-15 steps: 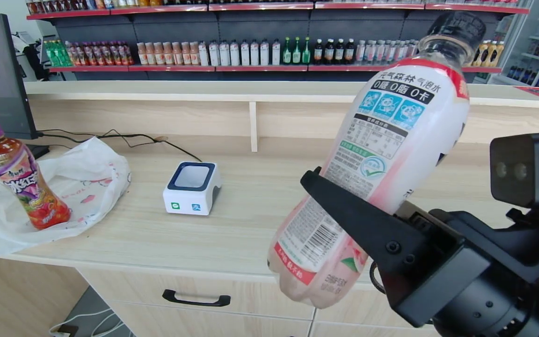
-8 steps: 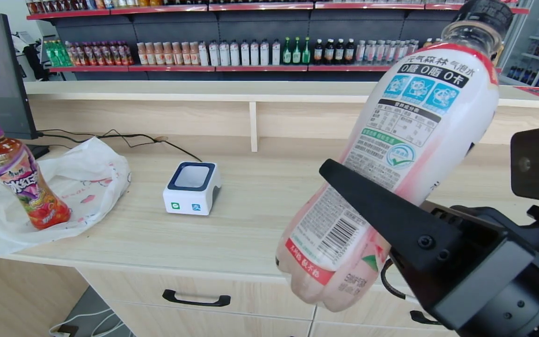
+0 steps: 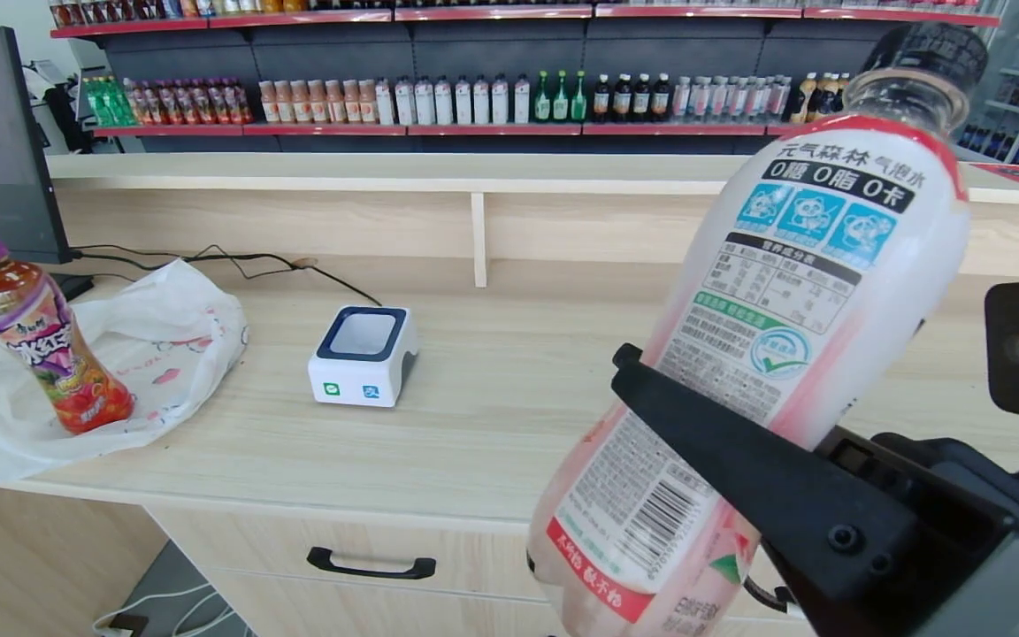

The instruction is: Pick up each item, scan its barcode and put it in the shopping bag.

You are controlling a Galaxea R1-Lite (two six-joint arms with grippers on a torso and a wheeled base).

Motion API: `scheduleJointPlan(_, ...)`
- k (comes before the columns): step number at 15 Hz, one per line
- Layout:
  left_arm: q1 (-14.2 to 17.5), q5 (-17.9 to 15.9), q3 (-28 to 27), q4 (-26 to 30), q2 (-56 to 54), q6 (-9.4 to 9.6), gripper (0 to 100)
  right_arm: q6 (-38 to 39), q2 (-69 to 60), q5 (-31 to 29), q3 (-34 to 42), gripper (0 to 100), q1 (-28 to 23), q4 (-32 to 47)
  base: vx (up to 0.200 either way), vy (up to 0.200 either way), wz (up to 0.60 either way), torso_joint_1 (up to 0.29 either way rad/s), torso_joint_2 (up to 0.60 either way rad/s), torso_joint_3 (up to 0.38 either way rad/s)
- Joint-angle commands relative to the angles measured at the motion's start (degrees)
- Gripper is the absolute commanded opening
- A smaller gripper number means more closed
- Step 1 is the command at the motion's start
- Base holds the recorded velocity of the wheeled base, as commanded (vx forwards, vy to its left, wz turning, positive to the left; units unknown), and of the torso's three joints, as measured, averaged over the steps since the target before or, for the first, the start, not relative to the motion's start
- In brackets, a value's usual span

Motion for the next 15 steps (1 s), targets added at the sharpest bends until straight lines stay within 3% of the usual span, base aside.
scheduleJointPlan(1,0.0,0.0,0.0,0.0,0.0,-0.01,100,-0.1,0.8,0.0,-1.0,0,0.3,-0.1,0.000,0.000,0.00,0.000,0.00,0.000)
scheduleJointPlan(7,0.0,0.0,0.0,0.0,0.0,-0.09,100,-4.1,2.1,0.0,-2.0,0,-1.9,-0.1,0.000,0.000,0.00,0.000,0.00,0.000)
scheduleJointPlan(9,0.0,0.0,0.0,0.0,0.0,-0.09,100,-9.2,3.6,0.0,-1.7,0,-7.2,-0.1,0.000,0.000,0.00,0.000,0.00,0.000)
scheduleJointPlan(10,0.0,0.0,0.0,0.0,0.0,-0.18,100,-13.4,4.7,0.0,-2.0,0,-12.3,-0.1,0.000,0.000,0.00,0.000,0.00,0.000)
scheduleJointPlan(13,0.0,0.0,0.0,0.0,0.0,-0.18,100,-24.0,6.6,6.1,-2.1,0,-23.1,-0.1,0.000,0.000,0.00,0.000,0.00,0.000)
scheduleJointPlan(15,0.0,0.0,0.0,0.0,0.0,-0.18,100,-28.7,7.2,6.1,-0.1,0,-27.3,-0.1,0.000,0.000,0.00,0.000,0.00,0.000)
